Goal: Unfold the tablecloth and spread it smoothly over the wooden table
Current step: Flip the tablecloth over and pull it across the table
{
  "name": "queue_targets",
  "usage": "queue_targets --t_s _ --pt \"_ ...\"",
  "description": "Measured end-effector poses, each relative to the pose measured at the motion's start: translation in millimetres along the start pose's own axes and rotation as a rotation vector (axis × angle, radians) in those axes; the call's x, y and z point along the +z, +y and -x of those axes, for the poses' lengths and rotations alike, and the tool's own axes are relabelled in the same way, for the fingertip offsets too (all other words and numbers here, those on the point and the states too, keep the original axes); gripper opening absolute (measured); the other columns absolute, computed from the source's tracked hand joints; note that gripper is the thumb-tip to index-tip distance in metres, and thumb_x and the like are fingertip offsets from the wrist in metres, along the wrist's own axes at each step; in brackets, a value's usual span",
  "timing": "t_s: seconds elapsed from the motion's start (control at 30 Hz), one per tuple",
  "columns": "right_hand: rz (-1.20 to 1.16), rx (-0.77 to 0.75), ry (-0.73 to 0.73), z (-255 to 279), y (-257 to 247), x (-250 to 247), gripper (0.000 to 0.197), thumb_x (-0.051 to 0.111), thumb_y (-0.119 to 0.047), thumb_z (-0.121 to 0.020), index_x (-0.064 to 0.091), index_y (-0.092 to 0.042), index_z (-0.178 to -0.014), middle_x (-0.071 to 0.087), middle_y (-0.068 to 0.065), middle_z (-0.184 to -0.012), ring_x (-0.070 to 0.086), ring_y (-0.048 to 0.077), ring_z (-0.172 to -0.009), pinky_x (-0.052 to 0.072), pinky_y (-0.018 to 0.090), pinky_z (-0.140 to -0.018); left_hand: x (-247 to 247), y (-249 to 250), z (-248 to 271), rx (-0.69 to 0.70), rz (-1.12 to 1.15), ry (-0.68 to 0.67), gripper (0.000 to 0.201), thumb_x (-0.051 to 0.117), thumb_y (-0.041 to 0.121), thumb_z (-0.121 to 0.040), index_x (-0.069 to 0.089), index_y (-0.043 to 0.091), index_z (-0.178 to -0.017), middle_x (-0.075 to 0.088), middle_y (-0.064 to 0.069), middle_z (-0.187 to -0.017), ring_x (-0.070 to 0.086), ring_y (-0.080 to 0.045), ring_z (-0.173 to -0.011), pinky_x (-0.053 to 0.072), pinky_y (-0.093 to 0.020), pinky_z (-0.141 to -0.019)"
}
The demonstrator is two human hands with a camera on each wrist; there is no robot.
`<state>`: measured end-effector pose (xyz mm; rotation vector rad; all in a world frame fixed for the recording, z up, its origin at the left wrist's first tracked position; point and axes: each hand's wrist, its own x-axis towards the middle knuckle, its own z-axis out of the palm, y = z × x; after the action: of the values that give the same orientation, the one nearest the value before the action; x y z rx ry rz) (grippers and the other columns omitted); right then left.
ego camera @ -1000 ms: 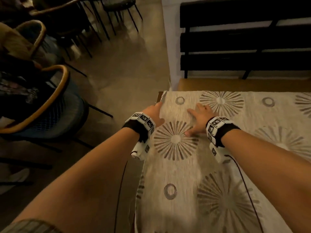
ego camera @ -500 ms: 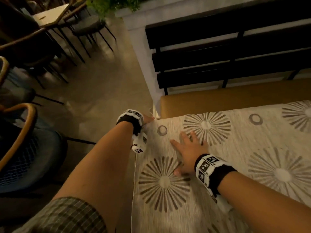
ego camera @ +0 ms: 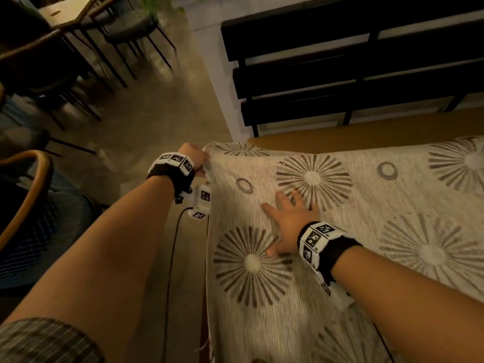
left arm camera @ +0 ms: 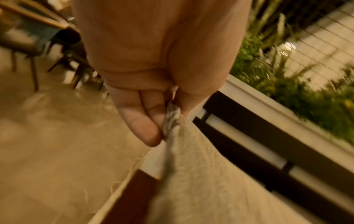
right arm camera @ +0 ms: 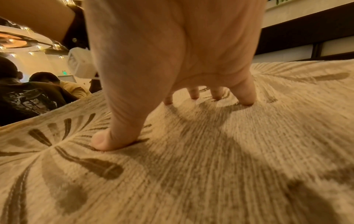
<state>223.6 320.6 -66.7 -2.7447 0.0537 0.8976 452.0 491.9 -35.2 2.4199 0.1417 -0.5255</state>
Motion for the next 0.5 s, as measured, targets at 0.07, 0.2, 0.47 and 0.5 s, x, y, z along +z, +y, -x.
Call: queue_targets --t_s 0.07,0.2,0.47,0.5 --pt "-0.003 -0.001 -0.002 0.7 0.4 0.5 0.113 0.070 -0.066 -0.067 -0.005 -0.042 -0.149 -0.019 0.001 -0.160 -0.017 0.038 -0.145 0.004 0.067 -0.113 -0.8 -6.5 2.7 0.054 -0.092 0.055 0.021 0.053 0.020 -0.095 0.059 0.003 -0.107 0.063 -0.012 -0.073 0.064 -0.028 -0.059 0.060 -0.039 -0.057" --pt "-0.005 0.001 -0.004 -0.4 -0.2 -0.4 0.113 0.071 -0.066 -0.067 -0.005 -0.042 -0.149 -0.019 0.001 -0.160 -0.017 0.038 -0.145 0.004 0.067 -0.112 1.8 -24.3 9.5 0.172 -0.439 0.123 0.036 0.045 0.011 -0.094 0.040 0.018 -0.128 0.063 -0.015 -0.098 0.065 -0.032 -0.075 0.058 -0.044 -0.069" --pt "-0.010 0.004 0.008 -0.5 0.1 -0.4 0.113 0.071 -0.066 -0.066 -0.003 -0.044 -0.148 -0.018 0.001 -0.160 -0.017 0.037 -0.145 0.004 0.067 -0.112 40.6 -40.4 31.5 0.400 -0.720 -0.322 0.071 0.056 0.048 -0.090 0.023 0.032 -0.150 0.025 -0.004 -0.157 0.028 -0.029 -0.142 0.029 -0.048 -0.114" --pt "-0.013 0.004 0.012 0.1 0.1 -0.3 0.112 0.071 -0.066 -0.066 -0.003 -0.044 -0.148 -0.019 0.001 -0.160 -0.018 0.037 -0.145 0.004 0.067 -0.112 39.3 -42.8 31.1 0.351 -0.724 -0.370 0.079 0.058 0.054 -0.087 0.018 0.033 -0.152 0.019 -0.003 -0.159 0.022 -0.029 -0.145 0.027 -0.051 -0.115"
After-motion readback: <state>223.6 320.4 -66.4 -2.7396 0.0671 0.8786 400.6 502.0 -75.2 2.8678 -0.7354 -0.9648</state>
